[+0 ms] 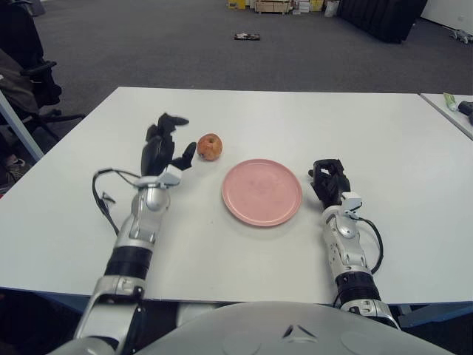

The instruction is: Put the apple into the plate.

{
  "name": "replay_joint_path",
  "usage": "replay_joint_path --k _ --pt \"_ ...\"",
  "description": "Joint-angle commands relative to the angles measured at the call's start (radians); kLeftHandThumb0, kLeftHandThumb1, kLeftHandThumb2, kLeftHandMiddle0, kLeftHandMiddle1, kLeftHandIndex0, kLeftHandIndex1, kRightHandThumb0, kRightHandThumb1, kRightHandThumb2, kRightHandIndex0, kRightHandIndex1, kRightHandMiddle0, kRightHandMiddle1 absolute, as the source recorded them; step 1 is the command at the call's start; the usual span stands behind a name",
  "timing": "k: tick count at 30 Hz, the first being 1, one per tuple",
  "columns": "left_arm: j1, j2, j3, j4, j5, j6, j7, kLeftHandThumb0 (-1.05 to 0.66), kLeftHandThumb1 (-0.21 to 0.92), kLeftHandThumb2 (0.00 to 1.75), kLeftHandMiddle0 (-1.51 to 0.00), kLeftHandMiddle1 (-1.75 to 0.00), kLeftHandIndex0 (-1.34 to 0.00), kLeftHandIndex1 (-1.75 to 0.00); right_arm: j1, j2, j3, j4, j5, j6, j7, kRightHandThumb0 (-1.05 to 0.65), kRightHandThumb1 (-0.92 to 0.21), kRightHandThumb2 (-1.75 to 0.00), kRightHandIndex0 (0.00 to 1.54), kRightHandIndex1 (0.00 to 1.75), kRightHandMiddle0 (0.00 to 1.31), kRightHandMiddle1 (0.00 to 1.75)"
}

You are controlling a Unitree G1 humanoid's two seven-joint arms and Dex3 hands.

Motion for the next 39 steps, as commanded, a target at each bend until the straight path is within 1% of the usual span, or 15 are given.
replay_joint_path --k 1,2,5,9,15,19,25,31,34,39 --pt "-0.054 0.038 -0.037 -0.006 0.033 0.029 -0.04 -0.84 0.4 0.92 0.0 -0.35 0.0 -0.47 -0.009 -0.011 -0.004 0.021 0.0 0.009 0.002 -0.34 -0.92 -0.53 0.4 1.36 0.19 1.75" --pt "-0.064 0.045 -0.042 0.0 0.035 0.03 -0.045 -0.88 0.41 0.9 0.0 -0.23 0.0 -0.32 -0.01 -0.011 -0.004 0.022 0.001 0.009 0.003 -0.34 -0.92 -0.53 0.4 1.36 0.19 1.75" --pt "-0.121 0.077 -0.072 0.064 0.062 0.026 -0.057 -0.97 0.46 0.85 0.0 -0.07 0.0 -0.11 -0.012 -0.01 -0.007 0.029 0.005 0.001 0.005 -0.34 -0.92 -0.53 0.41 1.37 0.19 1.75" --pt "-0.173 0.107 -0.105 0.137 0.087 0.02 -0.063 -1.03 0.5 0.78 0.0 -0.01 0.0 -0.02 -0.016 -0.012 -0.009 0.039 0.001 -0.007 0.001 -0.34 -0.92 -0.53 0.41 1.37 0.19 1.75" --pt "-0.241 0.136 -0.155 0.225 0.114 0.009 -0.064 -1.05 0.56 0.69 0.0 0.0 0.0 0.0 -0.018 -0.01 -0.01 0.043 -0.002 -0.009 -0.005 -0.34 -0.92 -0.53 0.4 1.37 0.19 1.75" --pt "-0.301 0.152 -0.195 0.315 0.132 -0.015 -0.052 -1.05 0.6 0.63 0.0 0.0 0.0 0.0 -0.017 -0.008 -0.01 0.035 -0.003 0.003 -0.012 -0.34 -0.92 -0.53 0.4 1.37 0.19 1.75" --pt "-0.381 0.165 -0.246 0.423 0.151 -0.031 -0.055 -1.05 0.61 0.6 0.0 0.0 0.0 0.0 -0.017 -0.009 -0.009 0.037 -0.004 -0.006 -0.012 -0.34 -0.92 -0.53 0.4 1.36 0.19 1.75" --pt "-0.439 0.17 -0.287 0.497 0.159 -0.038 -0.071 -1.05 0.61 0.59 0.0 0.0 0.0 0.0 -0.014 -0.01 -0.01 0.028 -0.002 0.003 -0.014 -0.34 -0.92 -0.53 0.4 1.36 0.19 1.75" --pt "-0.472 0.169 -0.314 0.536 0.168 -0.025 -0.1 -1.05 0.61 0.59 0.0 0.0 0.0 0.0 -0.007 -0.005 -0.01 0.006 0.0 0.019 -0.021 -0.34 -0.92 -0.53 0.4 1.35 0.19 1.75" --pt "-0.551 0.136 -0.368 0.669 0.193 0.012 -0.113 -1.05 0.61 0.59 0.0 0.0 0.0 0.0 0.0 -0.001 -0.012 -0.014 0.004 0.028 -0.024 -0.34 -0.92 -0.53 0.4 1.35 0.19 1.75"
